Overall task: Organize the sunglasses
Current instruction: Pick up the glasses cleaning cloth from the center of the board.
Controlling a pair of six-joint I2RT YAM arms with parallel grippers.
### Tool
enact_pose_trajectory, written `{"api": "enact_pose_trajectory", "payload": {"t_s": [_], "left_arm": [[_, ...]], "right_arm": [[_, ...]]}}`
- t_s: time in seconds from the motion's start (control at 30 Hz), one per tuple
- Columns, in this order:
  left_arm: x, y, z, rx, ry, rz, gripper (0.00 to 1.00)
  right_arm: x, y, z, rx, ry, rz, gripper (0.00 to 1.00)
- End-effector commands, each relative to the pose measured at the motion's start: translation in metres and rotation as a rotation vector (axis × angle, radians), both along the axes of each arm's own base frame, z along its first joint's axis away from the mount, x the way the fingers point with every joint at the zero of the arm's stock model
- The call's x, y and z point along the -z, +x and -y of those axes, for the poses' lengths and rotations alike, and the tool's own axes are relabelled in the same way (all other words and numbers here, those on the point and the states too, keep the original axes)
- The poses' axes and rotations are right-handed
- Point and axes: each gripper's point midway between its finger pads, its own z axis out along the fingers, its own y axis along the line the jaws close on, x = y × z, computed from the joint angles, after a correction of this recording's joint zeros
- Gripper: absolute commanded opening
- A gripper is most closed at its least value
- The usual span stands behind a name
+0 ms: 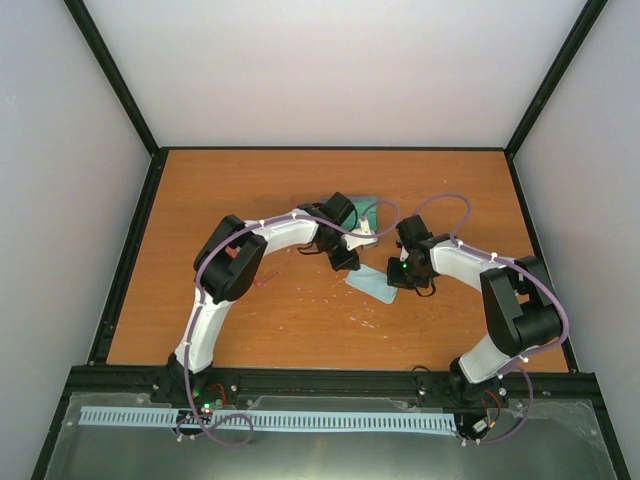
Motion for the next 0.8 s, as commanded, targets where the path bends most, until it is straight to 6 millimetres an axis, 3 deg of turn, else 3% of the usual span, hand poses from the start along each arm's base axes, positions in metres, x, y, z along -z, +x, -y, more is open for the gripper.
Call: {"api": "enact_pose_trajectory", "payload": {"t_s": [0.0, 0.07, 0.3, 0.77], "left_arm": [[-0.002, 0.002, 0.006, 0.014, 0.000, 0.009, 0.06], [-0.002, 0.003, 0.006, 0.013, 0.000, 0.010, 0.01], [-0.011, 0.011, 0.005, -0.013, -0.010, 0.027, 0.00], [-0.040, 0.056, -0.024, -0.145, -0.034, 0.099, 0.01]], "right_arm": [[-0.008, 0.008, -0.003, 0.000, -0.002, 0.024, 0.03], [-0.008, 0.009, -0.003, -0.001, -0.004, 0.024, 0.03], [-0.016, 0.021, -0.007, -0.009, 0.000, 0.050, 0.03], [-0.028, 0.061, -0.019, -0.052, -0.020, 0.088, 0.03]]}}
